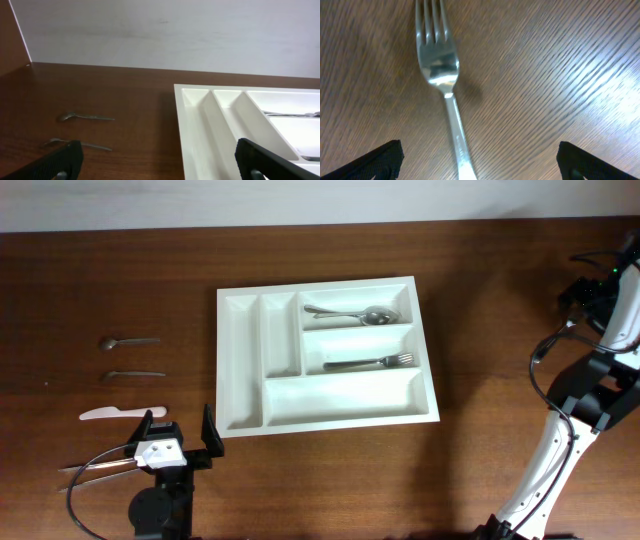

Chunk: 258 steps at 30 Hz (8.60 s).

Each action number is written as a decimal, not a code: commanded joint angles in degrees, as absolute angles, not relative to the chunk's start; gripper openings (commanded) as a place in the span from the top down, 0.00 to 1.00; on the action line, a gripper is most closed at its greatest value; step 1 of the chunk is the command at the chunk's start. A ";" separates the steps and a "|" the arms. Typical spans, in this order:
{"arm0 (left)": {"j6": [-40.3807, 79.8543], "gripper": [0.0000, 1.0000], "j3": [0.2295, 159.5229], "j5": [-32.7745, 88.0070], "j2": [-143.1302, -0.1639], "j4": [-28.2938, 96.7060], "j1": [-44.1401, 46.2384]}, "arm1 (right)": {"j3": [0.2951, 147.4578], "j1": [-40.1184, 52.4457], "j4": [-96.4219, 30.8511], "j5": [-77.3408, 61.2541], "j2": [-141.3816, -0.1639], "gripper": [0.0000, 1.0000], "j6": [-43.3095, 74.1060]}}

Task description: Pack container

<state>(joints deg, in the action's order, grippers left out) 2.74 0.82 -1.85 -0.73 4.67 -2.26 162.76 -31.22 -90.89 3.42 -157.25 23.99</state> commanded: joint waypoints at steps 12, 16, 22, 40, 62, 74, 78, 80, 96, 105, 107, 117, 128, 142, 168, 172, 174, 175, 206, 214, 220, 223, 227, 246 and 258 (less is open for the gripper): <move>2.07 0.01 0.54 -1.04 -0.30 4.73 -1.98 | 154.26 -27.70 -84.29 2.50 -157.97 0.01 24.10; 2.07 0.01 0.54 -1.04 -0.30 4.73 -1.98 | 151.48 -28.14 -82.96 1.50 -157.97 0.01 24.03; 2.07 0.01 0.54 -1.04 -0.30 4.73 -1.98 | 150.30 -28.25 -82.00 1.52 -157.97 0.01 23.99; 2.07 0.01 0.54 -1.04 -0.30 4.73 -1.98 | 144.16 -28.69 -78.98 1.54 -157.99 0.55 24.73; 2.07 0.01 0.54 -1.04 -0.30 4.73 -1.98 | 160.22 -24.14 -93.91 1.98 -154.76 0.96 46.54; 2.07 0.01 0.54 -1.04 -0.30 4.73 -1.98 | 169.31 -6.48 -97.36 -6.20 -142.65 0.96 68.34; 2.07 0.01 0.54 -1.04 -0.30 4.73 -1.98 | 168.92 4.05 -97.36 -6.42 -142.43 0.96 74.78; 2.07 0.01 0.54 -1.04 -0.30 4.73 -1.98 | 168.37 8.27 -97.36 -6.35 -142.43 0.96 77.47; 2.07 0.01 0.54 -1.04 -0.30 4.73 -1.98 | 150.17 15.27 -97.36 -11.88 -142.26 0.96 87.81; 2.07 0.01 0.54 -1.04 -0.30 4.73 -1.98 | 146.45 19.00 -97.36 -10.98 -142.26 0.96 92.49; 2.07 0.01 0.54 -1.04 -0.30 4.73 -1.98 | 143.37 19.49 -97.36 -11.42 -142.26 0.96 93.17; 2.07 0.01 0.54 -1.04 -0.30 4.73 -1.98 | 137.19 19.09 -97.12 -10.33 -142.26 0.83 94.98; 2.07 0.01 0.54 -1.04 -0.30 4.73 -1.98 | 141.49 16.84 -94.04 -4.60 -142.06 0.30 85.17; 2.07 0.01 0.54 -1.04 -0.30 4.73 -1.98 | 172.48 -9.74 -97.34 8.10 -141.23 0.01 18.59; -0.47 0.01 43.75 7.51 -25.12 35.57 -2.31 | 158.78 -15.79 -94.91 11.20 -143.22 0.01 12.45; 20.01 0.01 51.18 -17.78 -33.04 44.47 -2.31 | 158.78 -15.79 -94.94 11.20 -143.22 0.01 12.45; 34.30 0.01 59.29 -27.99 -40.95 57.54 -2.28 | 158.78 -15.79 -94.94 11.20 -143.22 0.01 12.45; 34.79 0.01 61.69 -27.75 -43.59 59.40 -2.28 | 158.78 -15.79 -94.94 11.20 -143.22 0.01 12.45; 69.65 0.01 50.19 -15.42 -77.93 63.42 -26.17 | 158.78 -15.79 -94.94 11.20 -143.22 0.01 12.43; 63.88 0.01 50.46 -12.19 -87.07 55.99 -28.27 | 158.78 -15.77 -94.94 11.20 -143.22 0.01 12.45; 61.82 0.01 46.98 -9.50 -87.09 47.83 -28.29 | 158.78 -15.79 -94.94 11.20 -143.22 0.01 12.45; 63.35 0.01 44.84 -8.49 -87.09 46.11 -28.29 | 158.78 -15.79 -94.94 11.20 -143.22 0.01 12.45; 66.74 0.01 44.27 -8.84 -87.09 47.51 -28.29 | 158.78 -15.79 -94.94 11.20 -143.22 0.01 12.45; 66.78 0.01 40.03 -7.75 -87.11 41.98 -28.29 | 158.78 -15.79 -94.94 11.20 -143.22 0.01 12.45; 66.78 0.01 40.05 -2.24 -87.11 39.83 -29.56 | 158.78 -15.77 -94.94 11.20 -143.22 0.01 12.43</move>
<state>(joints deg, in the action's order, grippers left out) 66.26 40.58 -6.07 -86.89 41.08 -28.18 158.91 -16.08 -94.94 10.31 -142.74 12.84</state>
